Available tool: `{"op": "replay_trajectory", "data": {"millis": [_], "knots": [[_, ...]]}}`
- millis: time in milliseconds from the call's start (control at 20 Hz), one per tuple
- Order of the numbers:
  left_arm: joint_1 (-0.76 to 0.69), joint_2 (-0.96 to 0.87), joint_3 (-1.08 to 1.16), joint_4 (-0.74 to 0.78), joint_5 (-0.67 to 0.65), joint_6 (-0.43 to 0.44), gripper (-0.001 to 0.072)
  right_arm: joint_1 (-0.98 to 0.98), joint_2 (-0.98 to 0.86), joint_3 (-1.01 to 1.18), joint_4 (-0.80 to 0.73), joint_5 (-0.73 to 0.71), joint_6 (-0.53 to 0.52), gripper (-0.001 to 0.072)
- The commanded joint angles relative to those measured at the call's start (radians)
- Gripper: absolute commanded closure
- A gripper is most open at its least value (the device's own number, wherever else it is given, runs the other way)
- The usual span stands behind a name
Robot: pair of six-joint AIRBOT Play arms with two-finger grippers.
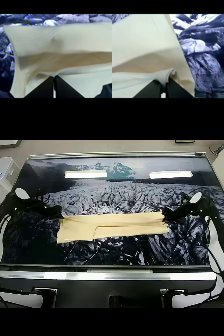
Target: Fold the clothes and pants, and hang the long-sleeved shirts on hangers.
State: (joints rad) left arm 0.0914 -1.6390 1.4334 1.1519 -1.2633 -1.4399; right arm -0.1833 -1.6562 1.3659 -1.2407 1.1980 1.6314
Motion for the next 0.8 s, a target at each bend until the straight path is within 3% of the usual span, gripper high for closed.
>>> {"op": "replay_trajectory", "data": {"millis": [0,200,400,550,650,700,750], "knots": [[-0.014,-0.071,0.062,0.002,0.055,-0.020,0.0686,0.001,-0.034,0.008,0.013,-0.013,0.004,0.0667],[-0.014,-0.090,0.063,0.001,0.060,-0.031,0.0686,0.001,-0.036,0.008,0.026,-0.027,0.015,0.0667],[-0.013,-0.070,0.102,0.001,-0.016,0.000,0.0685,0.000,-0.008,0.008,-0.018,0.002,0.019,0.0666],[-0.025,-0.065,0.103,0.001,-0.026,0.000,0.0684,0.000,-0.008,0.008,-0.056,0.031,0.081,0.0659],[-0.037,-0.092,0.103,0.003,-0.014,-0.013,0.0683,0.001,-0.020,0.008,-0.025,0.030,0.115,0.0525],[-0.041,-0.110,0.103,0.001,-0.011,-0.036,0.0659,0.001,-0.025,0.008,0.004,0.023,0.120,0.0400],[-0.043,-0.121,0.104,0.001,-0.014,-0.058,0.0456,0.000,-0.025,0.009,0.014,0.010,0.118,0.0198]]}}
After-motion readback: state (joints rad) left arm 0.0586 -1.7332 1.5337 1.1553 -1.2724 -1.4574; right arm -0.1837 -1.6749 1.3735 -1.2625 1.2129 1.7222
